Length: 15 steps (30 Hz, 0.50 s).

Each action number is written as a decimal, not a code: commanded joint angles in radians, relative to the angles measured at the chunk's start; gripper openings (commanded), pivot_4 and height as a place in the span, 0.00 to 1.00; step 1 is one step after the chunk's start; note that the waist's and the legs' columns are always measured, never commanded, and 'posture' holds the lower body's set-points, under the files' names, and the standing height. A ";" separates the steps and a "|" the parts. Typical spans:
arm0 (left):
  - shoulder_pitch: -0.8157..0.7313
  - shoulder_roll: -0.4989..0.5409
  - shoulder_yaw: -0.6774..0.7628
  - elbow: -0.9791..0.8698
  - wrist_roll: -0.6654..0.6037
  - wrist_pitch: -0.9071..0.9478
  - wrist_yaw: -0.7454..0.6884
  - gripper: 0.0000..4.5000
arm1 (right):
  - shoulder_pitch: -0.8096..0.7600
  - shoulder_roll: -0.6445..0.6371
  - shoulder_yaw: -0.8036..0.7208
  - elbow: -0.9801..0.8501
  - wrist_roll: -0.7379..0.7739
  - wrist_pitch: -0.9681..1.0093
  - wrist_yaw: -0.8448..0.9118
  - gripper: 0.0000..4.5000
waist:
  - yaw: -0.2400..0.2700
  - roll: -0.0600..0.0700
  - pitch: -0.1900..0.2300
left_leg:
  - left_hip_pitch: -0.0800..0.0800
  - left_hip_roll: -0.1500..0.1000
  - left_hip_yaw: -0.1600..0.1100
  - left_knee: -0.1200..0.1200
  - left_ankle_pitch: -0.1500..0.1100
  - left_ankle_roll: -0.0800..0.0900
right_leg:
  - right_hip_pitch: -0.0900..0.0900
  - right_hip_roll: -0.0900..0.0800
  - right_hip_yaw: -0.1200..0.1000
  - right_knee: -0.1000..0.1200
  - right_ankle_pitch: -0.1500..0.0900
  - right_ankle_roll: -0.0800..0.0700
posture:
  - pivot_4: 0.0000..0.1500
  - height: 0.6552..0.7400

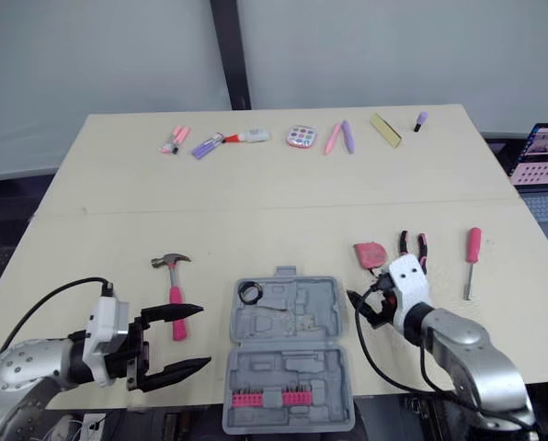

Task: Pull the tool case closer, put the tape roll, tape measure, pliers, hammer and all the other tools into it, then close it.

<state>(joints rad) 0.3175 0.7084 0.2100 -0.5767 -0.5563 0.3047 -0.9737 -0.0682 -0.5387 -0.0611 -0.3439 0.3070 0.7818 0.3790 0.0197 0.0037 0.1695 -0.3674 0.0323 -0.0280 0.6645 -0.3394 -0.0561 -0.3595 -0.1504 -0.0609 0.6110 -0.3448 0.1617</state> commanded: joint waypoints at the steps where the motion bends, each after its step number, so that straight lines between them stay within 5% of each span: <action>1: 0.002 0.005 0.003 -0.027 0.006 -0.011 0.012 0.98 | -0.067 0.024 0.012 0.090 -0.057 -0.031 -0.049 1.00 | -0.003 0.001 0.000 | 0.000 0.000 0.000 0.000 0.000 0.000 | 0.000 0.000 0.000 0.000 0.000 0.000 | 1.00 1.00; 15: 0.053 0.000 0.006 -0.069 0.025 -0.013 0.056 0.98 | -0.141 0.088 0.013 0.232 -0.094 -0.025 -0.039 1.00 | -0.008 0.001 0.000 | 0.000 0.000 0.000 -0.001 0.000 0.000 | -0.001 0.000 0.000 0.000 0.000 0.000 | 1.00 1.00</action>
<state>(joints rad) 0.3616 0.7080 0.2100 -0.6149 -0.5375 0.3047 -0.9247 -0.2115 -0.4547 -0.0435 -0.1051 0.2142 0.7456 0.3398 0.0120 0.0044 0.1692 -0.3675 0.0324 -0.0276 0.6638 -0.3393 -0.0562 -0.3603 -0.1504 -0.0607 0.6114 -0.3449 0.1616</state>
